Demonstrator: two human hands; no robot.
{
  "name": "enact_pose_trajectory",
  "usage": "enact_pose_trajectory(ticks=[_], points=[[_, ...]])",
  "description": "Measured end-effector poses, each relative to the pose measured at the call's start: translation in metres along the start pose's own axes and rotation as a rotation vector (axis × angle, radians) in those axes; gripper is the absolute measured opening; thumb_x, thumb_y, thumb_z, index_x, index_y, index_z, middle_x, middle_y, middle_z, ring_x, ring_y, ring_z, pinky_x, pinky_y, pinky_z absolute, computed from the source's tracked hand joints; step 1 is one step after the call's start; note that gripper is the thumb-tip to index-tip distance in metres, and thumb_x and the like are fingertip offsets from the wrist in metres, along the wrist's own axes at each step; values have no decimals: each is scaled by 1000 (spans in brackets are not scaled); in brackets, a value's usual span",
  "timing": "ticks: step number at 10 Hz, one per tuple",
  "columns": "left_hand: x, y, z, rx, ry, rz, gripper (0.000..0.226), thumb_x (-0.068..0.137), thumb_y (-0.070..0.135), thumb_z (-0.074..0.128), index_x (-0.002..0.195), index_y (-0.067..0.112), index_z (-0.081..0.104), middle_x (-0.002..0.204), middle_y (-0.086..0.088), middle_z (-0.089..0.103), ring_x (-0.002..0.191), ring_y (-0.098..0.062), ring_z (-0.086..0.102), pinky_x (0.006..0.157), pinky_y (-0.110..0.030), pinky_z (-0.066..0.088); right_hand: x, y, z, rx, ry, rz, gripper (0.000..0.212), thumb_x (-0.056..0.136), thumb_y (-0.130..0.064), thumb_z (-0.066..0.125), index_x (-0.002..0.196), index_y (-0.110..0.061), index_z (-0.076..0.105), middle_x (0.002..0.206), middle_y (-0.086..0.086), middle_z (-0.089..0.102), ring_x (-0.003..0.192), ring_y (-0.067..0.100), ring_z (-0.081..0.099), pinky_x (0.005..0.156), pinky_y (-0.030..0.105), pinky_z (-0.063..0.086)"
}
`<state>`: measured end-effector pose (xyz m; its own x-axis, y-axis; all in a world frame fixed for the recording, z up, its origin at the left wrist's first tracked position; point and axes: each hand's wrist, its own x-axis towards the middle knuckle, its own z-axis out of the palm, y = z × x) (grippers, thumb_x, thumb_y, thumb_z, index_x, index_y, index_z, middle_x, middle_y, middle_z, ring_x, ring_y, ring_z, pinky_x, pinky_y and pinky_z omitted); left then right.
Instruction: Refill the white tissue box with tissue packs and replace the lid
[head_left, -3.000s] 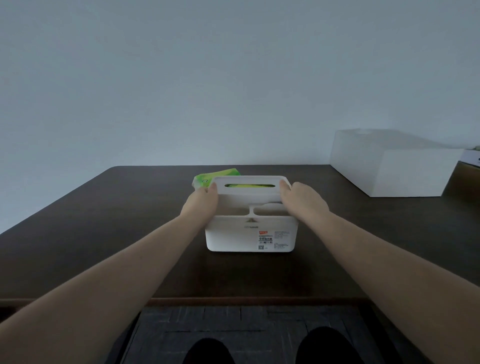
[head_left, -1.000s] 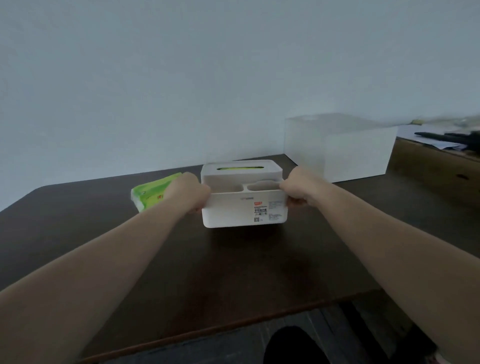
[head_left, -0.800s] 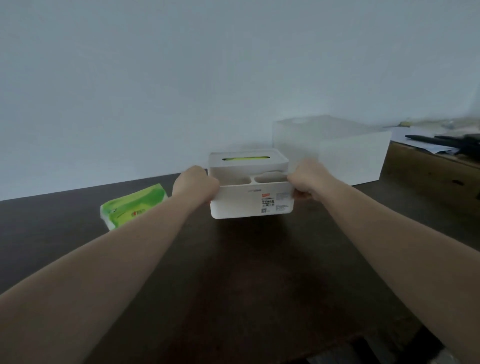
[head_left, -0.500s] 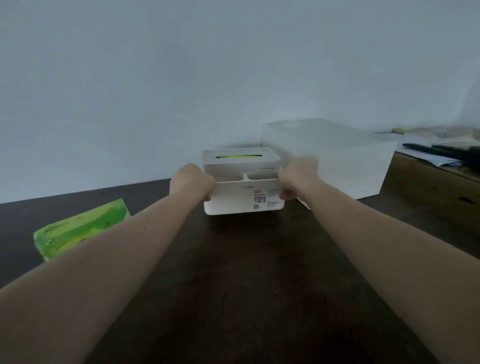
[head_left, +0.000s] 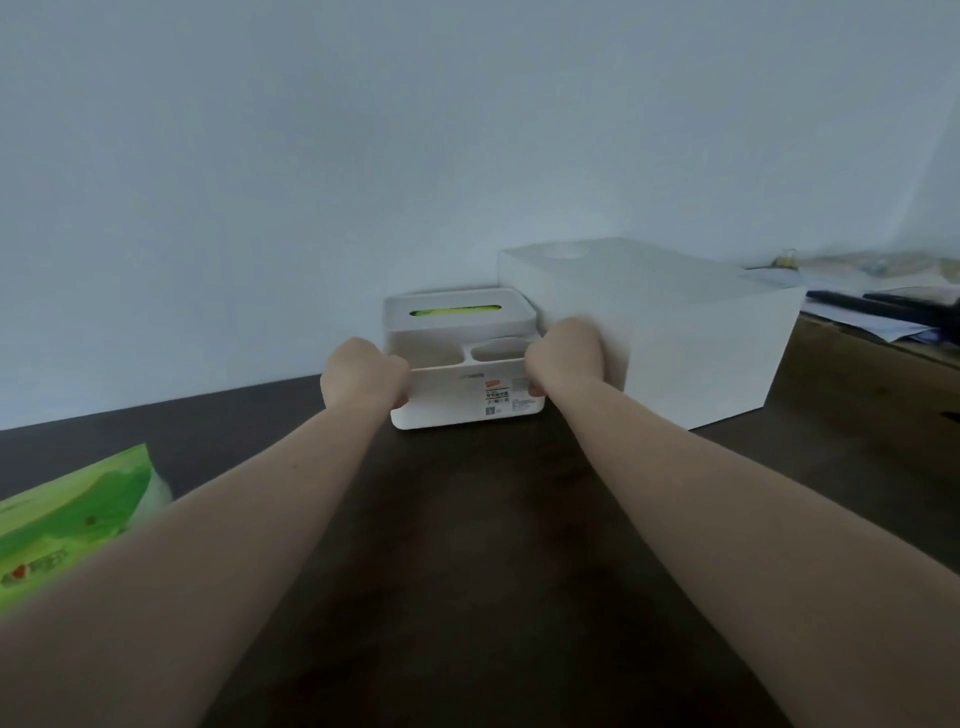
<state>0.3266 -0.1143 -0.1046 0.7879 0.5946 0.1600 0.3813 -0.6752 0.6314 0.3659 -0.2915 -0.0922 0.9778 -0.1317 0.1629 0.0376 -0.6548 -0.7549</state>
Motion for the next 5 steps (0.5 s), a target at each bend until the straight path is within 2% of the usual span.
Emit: enact_pose_trajectory(ticks=[1,2,3,4,5], points=[[1,0,3,-50,22,-7,17,75,7,46,60,10,40,53,-7,45,44,-22,35,45,-22,26,3,1,7,-16,44,-17,24,81,0,51,97,5,68,102,21,71,98,34,68,66,28,43],[-1,-2,12,-198,23,-8,23,85,20,40,67,9,49,73,-23,70,60,-28,58,58,-27,42,3,4,11,-52,74,-35,26,89,-1,46,106,5,64,113,20,66,108,35,62,70,27,39],[-10,-4,15,-380,15,-55,45,96,31,32,62,7,50,68,-18,72,80,-32,71,71,-31,50,-4,8,11,-75,90,-37,27,91,-3,44,111,3,61,118,20,63,110,34,60,70,28,37],[-18,-14,15,-553,-17,-119,49,98,33,32,60,10,54,59,-8,65,74,-31,70,80,-34,55,-9,14,11,-44,75,-50,28,92,-6,44,114,1,59,118,19,63,109,35,60,71,28,38],[-30,-30,17,-493,-60,-142,46,98,34,35,83,3,66,78,-15,72,71,-28,69,84,-40,57,-13,23,7,116,22,-20,33,87,-10,47,117,-7,61,115,15,65,97,32,64,72,31,50]])
